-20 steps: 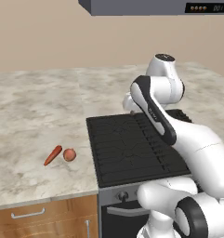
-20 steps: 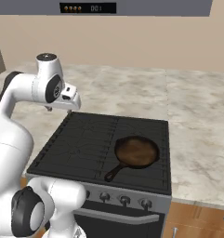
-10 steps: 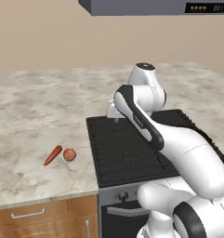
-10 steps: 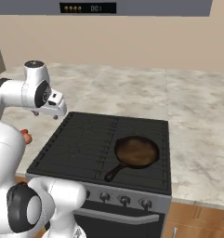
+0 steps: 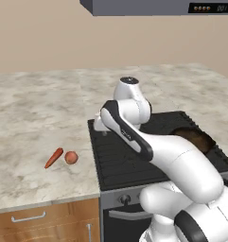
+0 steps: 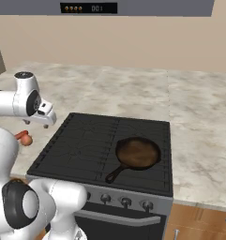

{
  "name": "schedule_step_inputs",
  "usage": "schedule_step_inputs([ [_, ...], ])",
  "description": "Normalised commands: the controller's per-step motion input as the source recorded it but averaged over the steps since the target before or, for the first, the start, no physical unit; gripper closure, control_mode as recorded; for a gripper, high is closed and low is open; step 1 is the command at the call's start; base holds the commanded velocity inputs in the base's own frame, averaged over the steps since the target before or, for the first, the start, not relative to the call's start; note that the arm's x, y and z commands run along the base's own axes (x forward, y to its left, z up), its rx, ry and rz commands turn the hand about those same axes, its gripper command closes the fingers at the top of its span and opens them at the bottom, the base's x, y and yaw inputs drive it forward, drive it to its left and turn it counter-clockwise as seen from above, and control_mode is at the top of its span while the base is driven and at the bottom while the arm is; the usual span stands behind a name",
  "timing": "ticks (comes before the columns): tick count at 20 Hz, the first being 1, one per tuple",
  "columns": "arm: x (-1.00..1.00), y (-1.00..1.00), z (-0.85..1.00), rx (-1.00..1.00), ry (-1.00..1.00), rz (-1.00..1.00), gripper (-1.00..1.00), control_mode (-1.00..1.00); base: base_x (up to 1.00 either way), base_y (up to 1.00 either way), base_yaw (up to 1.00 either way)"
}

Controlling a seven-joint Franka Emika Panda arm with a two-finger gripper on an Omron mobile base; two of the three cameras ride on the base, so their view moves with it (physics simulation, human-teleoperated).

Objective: Put the onion and carrot in the pan. Then turn on the front right burner and set the heat to medium.

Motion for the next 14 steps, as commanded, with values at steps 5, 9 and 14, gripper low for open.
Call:
schedule_step_inputs([
  [5, 0.0, 0.37, -0.36, 0.01, 0.04, -0.04, -1.0, -1.0, 0.0, 0.0, 0.0],
  [9, 0.0, 0.35, -0.23, 0.02, 0.03, -0.01, -1.0, -1.0, 0.0, 0.0, 0.0],
  [14, 0.01, 0.28, -0.2, 0.05, 0.01, 0.0, -1.0, -1.0, 0.0, 0.0, 0.0],
])
